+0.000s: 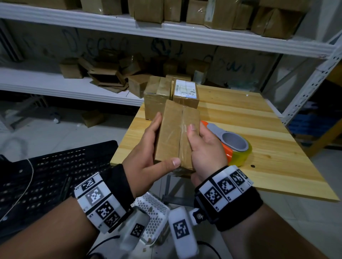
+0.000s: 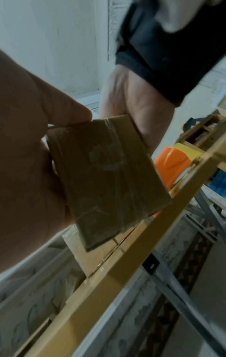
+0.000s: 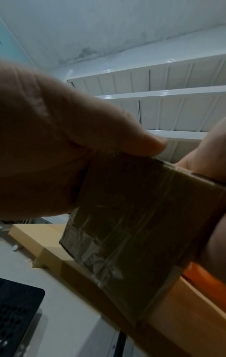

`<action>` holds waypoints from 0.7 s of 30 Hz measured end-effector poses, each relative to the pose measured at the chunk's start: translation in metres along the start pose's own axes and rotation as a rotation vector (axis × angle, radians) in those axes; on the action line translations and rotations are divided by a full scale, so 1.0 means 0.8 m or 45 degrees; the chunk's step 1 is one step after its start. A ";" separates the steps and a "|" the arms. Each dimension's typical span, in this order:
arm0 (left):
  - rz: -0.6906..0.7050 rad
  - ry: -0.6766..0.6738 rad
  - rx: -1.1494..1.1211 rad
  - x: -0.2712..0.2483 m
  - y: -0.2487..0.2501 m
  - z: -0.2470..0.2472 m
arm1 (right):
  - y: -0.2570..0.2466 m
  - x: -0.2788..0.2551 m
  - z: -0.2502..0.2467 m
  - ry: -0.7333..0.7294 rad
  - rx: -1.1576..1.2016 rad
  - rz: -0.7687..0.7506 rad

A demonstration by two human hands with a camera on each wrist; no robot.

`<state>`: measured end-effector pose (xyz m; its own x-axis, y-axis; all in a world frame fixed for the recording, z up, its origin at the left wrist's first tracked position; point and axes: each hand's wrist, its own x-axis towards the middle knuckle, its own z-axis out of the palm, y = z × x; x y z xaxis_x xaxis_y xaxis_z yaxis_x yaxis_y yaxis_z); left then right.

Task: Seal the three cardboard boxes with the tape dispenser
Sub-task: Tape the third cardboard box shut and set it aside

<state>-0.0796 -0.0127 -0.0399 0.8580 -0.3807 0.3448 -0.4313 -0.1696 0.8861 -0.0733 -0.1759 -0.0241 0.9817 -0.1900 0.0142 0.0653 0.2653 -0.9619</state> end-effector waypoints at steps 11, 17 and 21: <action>-0.153 0.357 -0.361 0.034 0.019 -0.010 | -0.017 -0.017 0.004 -0.185 0.220 -0.113; -0.143 0.441 -0.346 0.033 0.013 -0.018 | -0.017 -0.021 0.004 -0.231 0.260 -0.071; -0.224 0.425 -0.518 0.032 0.016 -0.013 | -0.019 -0.018 0.001 -0.250 0.291 -0.053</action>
<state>-0.0605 -0.0152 -0.0165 0.9777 -0.0580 0.2018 -0.1881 0.1854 0.9645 -0.0880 -0.1765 -0.0097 0.9917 -0.0249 0.1265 0.1232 0.4710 -0.8735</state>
